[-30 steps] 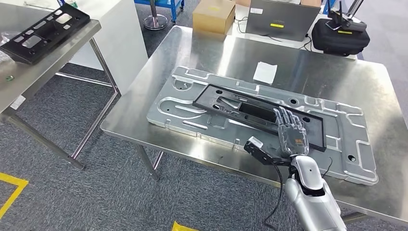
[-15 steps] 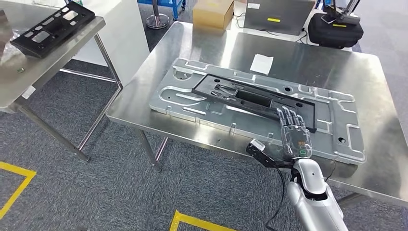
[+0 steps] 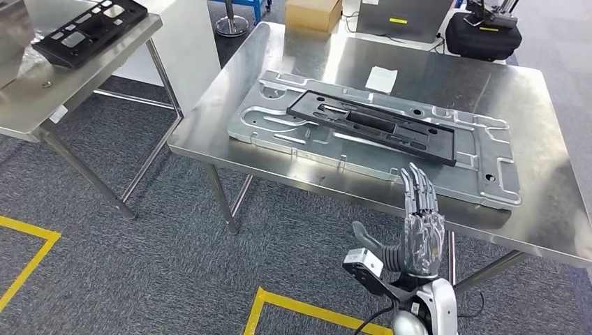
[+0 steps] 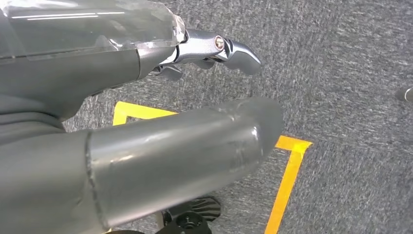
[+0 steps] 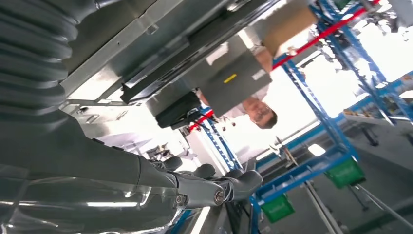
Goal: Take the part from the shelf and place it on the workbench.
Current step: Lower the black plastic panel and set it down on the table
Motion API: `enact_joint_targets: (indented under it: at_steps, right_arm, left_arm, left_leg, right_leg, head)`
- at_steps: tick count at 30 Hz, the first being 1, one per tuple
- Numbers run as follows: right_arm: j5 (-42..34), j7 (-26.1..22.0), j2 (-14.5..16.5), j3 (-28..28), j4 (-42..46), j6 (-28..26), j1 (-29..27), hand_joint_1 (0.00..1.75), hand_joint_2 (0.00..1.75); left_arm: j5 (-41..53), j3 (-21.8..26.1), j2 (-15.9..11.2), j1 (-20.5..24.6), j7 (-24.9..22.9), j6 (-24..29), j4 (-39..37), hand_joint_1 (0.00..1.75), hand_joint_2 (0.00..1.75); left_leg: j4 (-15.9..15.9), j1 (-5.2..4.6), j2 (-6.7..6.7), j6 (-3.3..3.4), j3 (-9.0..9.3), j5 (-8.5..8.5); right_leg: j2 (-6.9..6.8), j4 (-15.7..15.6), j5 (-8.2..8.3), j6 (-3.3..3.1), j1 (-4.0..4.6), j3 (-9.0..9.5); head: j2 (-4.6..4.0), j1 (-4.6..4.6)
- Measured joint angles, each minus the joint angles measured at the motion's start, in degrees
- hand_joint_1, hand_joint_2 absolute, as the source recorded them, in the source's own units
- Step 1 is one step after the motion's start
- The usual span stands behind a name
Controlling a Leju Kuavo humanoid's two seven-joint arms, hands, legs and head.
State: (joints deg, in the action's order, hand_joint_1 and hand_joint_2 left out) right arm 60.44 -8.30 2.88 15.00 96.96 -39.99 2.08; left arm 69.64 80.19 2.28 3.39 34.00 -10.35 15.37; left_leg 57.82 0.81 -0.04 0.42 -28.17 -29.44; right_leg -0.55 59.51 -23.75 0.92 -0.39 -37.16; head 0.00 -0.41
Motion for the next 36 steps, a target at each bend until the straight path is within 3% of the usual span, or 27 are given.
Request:
enact_joint_targets:
  at_steps: [1,3,4,5,6,8,9,10,12,14,15,16,19,20,21,22,23,24,26,27,28,30,31,32,34,35,36]
  right_arm:
    - [-0.7,-0.4,0.2,0.1,1.3,0.0,-0.9,0.00,0.87]
    - [-4.0,-1.7,0.4,0.2,3.3,0.2,-2.3,0.00,1.75]
    - [-7.0,-2.6,0.4,0.2,4.3,0.5,-3.3,0.00,1.75]
    - [-10.5,-3.5,0.5,0.2,5.4,1.0,-4.6,0.00,1.75]
    - [-14.5,-4.6,0.5,0.2,6.7,1.9,-6.2,0.00,1.75]
    - [-23.0,-6.6,0.5,0.2,9.0,4.5,-9.8,0.00,0.87]
    - [-27.3,-7.6,0.6,0.1,10.1,6.0,-11.5,0.00,0.44]
    - [-31.1,-8.6,0.7,-0.1,11.0,7.4,-13.1,0.00,0.00]
    - [-37.6,-10.6,1.5,-1.5,12.1,10.5,-16.3,0.00,0.00]
    - [-42.0,-12.5,2.9,-4.4,12.3,14.4,-19.4,0.00,0.00]
    - [-43.3,-13.3,3.9,-6.4,12.0,16.9,-20.8,0.00,0.00]
    - [-44.3,-14.1,5.3,-8.9,11.6,19.8,-21.9,0.00,0.00]
    - [-48.4,-15.6,9.9,-17.9,8.7,28.2,-23.8,0.00,0.00]
    - [-49.8,-15.8,11.0,-20.9,7.3,29.7,-24.0,0.00,0.00]
    - [-50.7,-15.9,11.9,-23.7,5.8,30.5,-24.2,0.00,0.00]
    - [-51.5,-16.0,12.7,-26.4,4.1,31.0,-24.2,0.00,0.00]
    - [-52.1,-16.1,13.3,-28.9,2.4,31.3,-24.2,0.00,0.00]
    - [-52.5,-16.3,13.8,-31.3,0.7,31.7,-24.2,0.00,0.00]
    - [-53.0,-16.7,14.7,-35.3,-2.3,32.3,-24.0,0.00,0.00]
    - [-53.0,-16.7,15.1,-37.0,-3.7,32.2,-23.7,0.00,0.00]
    - [-52.4,-16.6,15.4,-38.9,-5.6,31.6,-23.2,0.00,0.00]
    - [-49.4,-16.9,15.7,-43.2,-11.1,29.9,-21.7,0.00,0.00]
    - [-46.9,-17.4,15.8,-45.9,-14.6,29.0,-20.7,0.00,0.00]
    - [-43.9,-18.0,16.0,-48.8,-18.3,28.1,-19.5,0.00,0.00]
    - [-36.7,-19.4,16.1,-55.3,-26.8,26.0,-16.5,0.00,0.00]
    - [-33.0,-19.8,16.2,-58.6,-31.2,24.8,-15.0,0.00,0.00]
    - [-29.8,-20.0,16.2,-61.7,-35.3,23.7,-13.5,0.00,0.00]
  left_arm:
    - [-0.1,0.0,0.2,0.0,0.0,0.0,0.0,0.00,0.00]
    - [-0.3,0.2,0.4,0.0,0.0,0.0,0.0,0.00,0.00]
    - [-0.5,0.4,0.5,0.0,0.0,0.1,0.0,0.00,0.00]
    - [-0.8,0.6,0.7,-0.1,0.0,0.1,0.0,0.00,0.00]
    - [-1.0,0.9,0.8,-0.2,0.0,0.2,0.0,0.00,0.00]
    - [-1.5,1.4,1.2,-0.5,0.0,0.2,0.1,0.00,0.00]
    - [-1.6,1.7,1.4,-0.6,0.1,0.1,0.1,0.00,0.00]
    - [-1.7,2.0,1.7,-0.7,0.1,0.1,0.2,0.00,0.00]
    - [-1.9,2.5,2.1,-0.9,0.2,-0.1,0.4,0.00,0.00]
    - [-2.0,3.1,2.3,-1.0,0.2,-0.3,0.7,0.00,0.00]
    - [-2.0,3.3,2.5,-1.1,0.2,-0.4,0.9,0.00,0.00]
    - [-2.0,3.6,2.6,-1.3,0.2,-0.4,1.0,0.00,0.00]
    - [-1.9,4.3,2.7,-1.5,0.1,-0.6,1.6,0.00,0.00]
    - [-1.8,4.4,2.8,-1.5,0.1,-0.7,1.8,0.00,0.00]
    - [-1.7,4.5,2.8,-1.5,0.1,-0.7,2.0,0.00,0.00]
    - [-1.5,4.7,2.8,-1.4,0.1,-0.8,2.2,0.00,0.00]
    - [-1.4,4.8,2.9,-1.4,0.1,-0.9,2.3,0.00,0.00]
    - [-1.3,4.9,2.9,-1.4,0.1,-0.9,2.5,0.00,0.00]
    - [-1.1,5.2,3.0,-1.2,0.1,-1.0,2.7,0.00,0.00]
    - [-1.1,5.3,3.1,-1.1,0.2,-1.0,2.8,0.00,0.00]
    - [-1.1,5.5,3.2,-1.1,0.2,-1.0,2.9,0.00,0.00]
    - [-1.1,5.8,3.4,-1.1,0.1,-1.0,3.0,0.00,0.00]
    - [-1.2,5.9,3.6,-1.0,0.1,-1.0,3.2,0.00,0.00]
    - [-1.2,6.1,3.7,-1.0,0.1,-1.0,3.3,0.00,0.00]
    - [-1.3,6.6,4.0,-1.0,0.1,-1.0,3.7,0.00,0.00]
    - [-1.3,6.8,4.2,-1.1,0.1,-1.1,4.0,0.00,0.00]
    - [-1.3,7.0,4.4,-1.1,0.1,-1.1,4.2,0.00,0.00]
  left_leg:
    - [-0.1,0.08,0.19,0.59,-0.59,0.66]
    - [-0.2,0.03,0.42,1.27,-2.05,1.99]
    - [-0.1,-0.03,0.47,1.40,-2.89,2.66]
    - [0.0,-0.10,0.50,1.41,-3.79,3.32]
    - [0.1,-0.18,0.50,1.38,-4.75,3.94]
    - [0.5,-0.36,0.50,1.21,-6.52,5.01]
    - [0.6,-0.44,0.50,1.09,-7.14,5.48]
    - [0.7,-0.55,0.50,0.90,-7.54,5.91]
    - [0.6,-0.53,0.56,0.31,-7.82,6.90]
    - [0.3,-0.41,0.59,-0.42,-7.95,7.83]
    - [0.5,-0.35,0.51,-0.74,-8.19,7.41]
    - [1.6,-0.32,0.42,-1.00,-8.66,5.76]
    - [10.3,-0.12,0.29,-1.64,-10.46,-3.02]
    - [13.6,-0.08,0.29,-1.83,-10.68,-4.30]
    - [15.9,-0.03,0.29,-2.00,-10.44,-3.88]
    - [16.6,0.06,0.29,-2.15,-9.46,-2.15]
    - [15.4,0.21,0.29,-2.27,-7.53,-0.13]
    - [12.3,0.38,0.20,-2.38,-4.77,0.78]
    - [4.0,0.32,-0.07,-2.17,1.13,-0.94]
    - [1.2,0.21,-0.16,-1.79,2.80,-2.35]
    - [-0.2,0.01,-0.14,-1.26,3.46,-2.94]
    - [-0.5,0.04,0.16,0.06,2.62,-2.13]
    - [-0.5,0.05,0.33,0.70,1.97,-1.44]
    - [-0.6,0.09,0.47,1.19,1.16,-0.68]
    - [-0.5,-0.07,0.67,1.66,-0.68,0.78]
    - [-0.4,-0.19,0.76,1.69,-1.68,1.52]
    - [-0.3,-0.30,0.84,1.72,-2.69,2.22]
  right_leg:
    - [0.17,1.3,-1.98,0.28,-0.08,-0.49]
    - [0.38,6.8,-8.05,0.62,-0.22,-1.85]
    - [0.40,10.2,-10.33,0.73,-0.26,-2.41]
    - [0.41,13.1,-11.17,0.80,-0.29,-2.58]
    - [0.41,14.7,-10.55,0.76,-0.30,-2.11]
    - [0.42,12.4,-7.16,0.33,-0.21,1.41]
    - [0.40,8.7,-6.30,-0.15,-0.05,4.51]
    - [0.31,4.0,-6.49,-0.67,0.16,7.88]
    - [0.21,-2.9,-8.05,-1.35,0.64,12.41]
    - [0.17,-4.8,-7.85,-1.63,0.67,12.95]
    - [0.08,-5.0,-7.13,-1.90,0.55,12.53]
    - [-0.03,-5.2,-6.34,-2.24,0.37,11.91]
    - [-0.22,-5.1,-4.26,-2.68,0.25,9.19]
    - [-0.29,-4.8,-3.68,-2.55,0.24,8.18]
    - [-0.38,-4.4,-3.11,-2.43,0.20,7.07]
    - [-0.45,-3.8,-2.59,-2.24,0.12,5.84]
    - [-0.47,-3.1,-2.14,-2.00,0.03,4.57]
    - [-0.47,-2.3,-1.76,-1.70,-0.05,3.42]
    - [-0.41,-0.9,-1.21,-1.06,0.01,1.89]
    - [-0.38,-0.5,-0.85,-0.78,0.10,1.58]
    - [-0.34,-0.4,-0.39,-0.46,0.17,1.41]
    - [-0.17,-0.3,-0.05,0.20,0.01,1.03]
    - [-0.02,0.4,-1.31,0.52,-0.12,0.61]
    - [0.15,2.1,-3.62,0.79,-0.24,-0.02]
    - [0.33,8.3,-9.65,1.18,-0.34,-1.58]
    - [0.34,11.6,-11.33,1.29,-0.35,-2.13]
    - [0.34,14.1,-11.54,1.30,-0.35,-2.14]
  head:
    - [0.00,0.09]
    - [-0.01,0.23]
    - [-0.01,0.28]
    - [-0.01,0.31]
    - [-0.01,0.32]
    - [-0.01,0.33]
    - [0.00,0.31]
    - [0.00,0.29]
    - [0.00,0.27]
    - [-0.01,0.30]
    - [-0.01,0.36]
    - [-0.01,0.34]
    - [-0.01,0.20]
    - [-0.01,0.17]
    - [-0.01,0.16]
    - [-0.01,0.16]
    - [0.00,0.15]
    - [0.00,0.13]
    - [0.00,0.07]
    - [-0.01,0.08]
    - [-0.01,0.10]
    - [-0.01,0.18]
    - [0.00,0.26]
    - [0.00,0.34]
    - [0.00,0.49]
    - [0.00,0.49]
    - [0.00,0.48]
